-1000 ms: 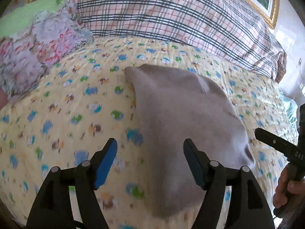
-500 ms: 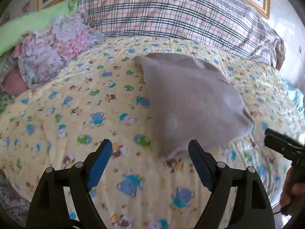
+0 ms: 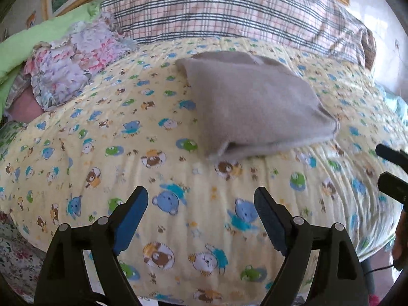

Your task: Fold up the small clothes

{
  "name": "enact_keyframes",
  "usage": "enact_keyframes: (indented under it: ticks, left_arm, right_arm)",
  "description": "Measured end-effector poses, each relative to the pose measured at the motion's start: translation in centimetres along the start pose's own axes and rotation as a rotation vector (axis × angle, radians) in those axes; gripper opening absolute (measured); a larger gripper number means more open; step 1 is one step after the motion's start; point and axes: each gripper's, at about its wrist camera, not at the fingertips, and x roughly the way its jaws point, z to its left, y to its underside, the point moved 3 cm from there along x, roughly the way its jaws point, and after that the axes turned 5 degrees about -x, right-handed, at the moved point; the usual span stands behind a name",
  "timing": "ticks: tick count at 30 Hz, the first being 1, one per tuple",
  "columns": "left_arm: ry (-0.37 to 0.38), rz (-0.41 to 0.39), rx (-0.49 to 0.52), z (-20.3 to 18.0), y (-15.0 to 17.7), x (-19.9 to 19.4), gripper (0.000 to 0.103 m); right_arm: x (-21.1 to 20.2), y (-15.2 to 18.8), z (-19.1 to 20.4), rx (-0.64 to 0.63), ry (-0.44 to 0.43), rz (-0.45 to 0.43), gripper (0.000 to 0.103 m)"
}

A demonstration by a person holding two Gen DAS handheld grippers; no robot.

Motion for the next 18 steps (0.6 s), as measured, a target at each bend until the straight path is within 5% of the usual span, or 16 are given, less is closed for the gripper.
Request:
enact_keyframes:
  ticks: [18]
  left_arm:
    - [-0.005,-0.037,0.051,-0.9,-2.2,0.6,0.088]
  right_arm:
    - [2.9,-1.6,0.1,-0.015,-0.035,0.042,0.101]
